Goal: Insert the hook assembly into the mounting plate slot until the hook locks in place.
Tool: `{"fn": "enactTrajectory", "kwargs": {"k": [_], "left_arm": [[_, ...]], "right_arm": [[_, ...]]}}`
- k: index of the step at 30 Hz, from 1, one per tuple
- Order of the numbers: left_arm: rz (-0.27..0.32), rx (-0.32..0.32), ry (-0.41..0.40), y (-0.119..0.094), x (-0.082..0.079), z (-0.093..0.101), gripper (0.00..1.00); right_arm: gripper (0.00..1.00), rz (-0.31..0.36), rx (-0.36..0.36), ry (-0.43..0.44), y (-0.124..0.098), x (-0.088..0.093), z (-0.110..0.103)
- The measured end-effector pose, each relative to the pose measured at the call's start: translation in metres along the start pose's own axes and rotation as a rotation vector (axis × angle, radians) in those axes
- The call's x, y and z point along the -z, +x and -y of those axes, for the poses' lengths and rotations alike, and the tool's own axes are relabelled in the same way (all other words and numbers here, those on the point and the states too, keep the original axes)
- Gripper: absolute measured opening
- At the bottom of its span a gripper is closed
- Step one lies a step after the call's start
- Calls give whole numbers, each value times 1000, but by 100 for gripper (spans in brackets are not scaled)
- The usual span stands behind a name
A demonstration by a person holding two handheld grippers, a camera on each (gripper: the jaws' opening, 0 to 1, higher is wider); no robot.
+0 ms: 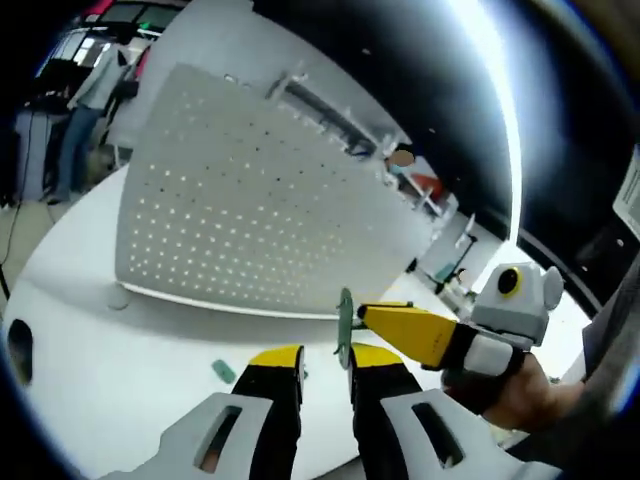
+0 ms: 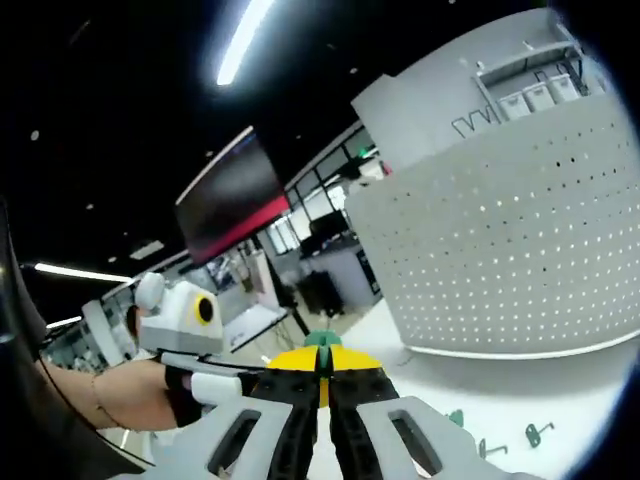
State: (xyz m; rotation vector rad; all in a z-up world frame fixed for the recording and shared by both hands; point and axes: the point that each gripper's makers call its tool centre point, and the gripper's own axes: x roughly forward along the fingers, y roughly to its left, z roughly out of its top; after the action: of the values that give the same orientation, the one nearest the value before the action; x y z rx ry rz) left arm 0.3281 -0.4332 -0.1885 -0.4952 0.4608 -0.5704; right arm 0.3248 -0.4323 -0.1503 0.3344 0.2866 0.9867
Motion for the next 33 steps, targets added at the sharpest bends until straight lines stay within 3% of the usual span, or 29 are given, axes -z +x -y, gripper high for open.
{"fn": "enactTrajectory", "kwargs": {"k": [6, 20, 23, 26, 30, 33], "left_arm": [[-2, 41, -17, -1, 2, 7, 6], [-18, 21, 63, -1, 2, 8, 2], [-28, 20, 79, -1, 2, 7, 1], [-31, 23, 70, -1, 4, 5, 1], [-33, 7, 86, -1, 5, 4, 1], [-36, -18, 142, -1, 4, 4, 1]], "right_arm": [[0, 0, -2, -21, 0, 0, -3], [0, -17, 2, -56, -1, 0, -4], [1, -21, -2, -32, -1, 2, -4], [3, -36, -20, 87, -1, 5, -3], [3, -52, -15, 65, 0, 6, -4], [4, -64, -2, 48, 0, 8, -2]]}}
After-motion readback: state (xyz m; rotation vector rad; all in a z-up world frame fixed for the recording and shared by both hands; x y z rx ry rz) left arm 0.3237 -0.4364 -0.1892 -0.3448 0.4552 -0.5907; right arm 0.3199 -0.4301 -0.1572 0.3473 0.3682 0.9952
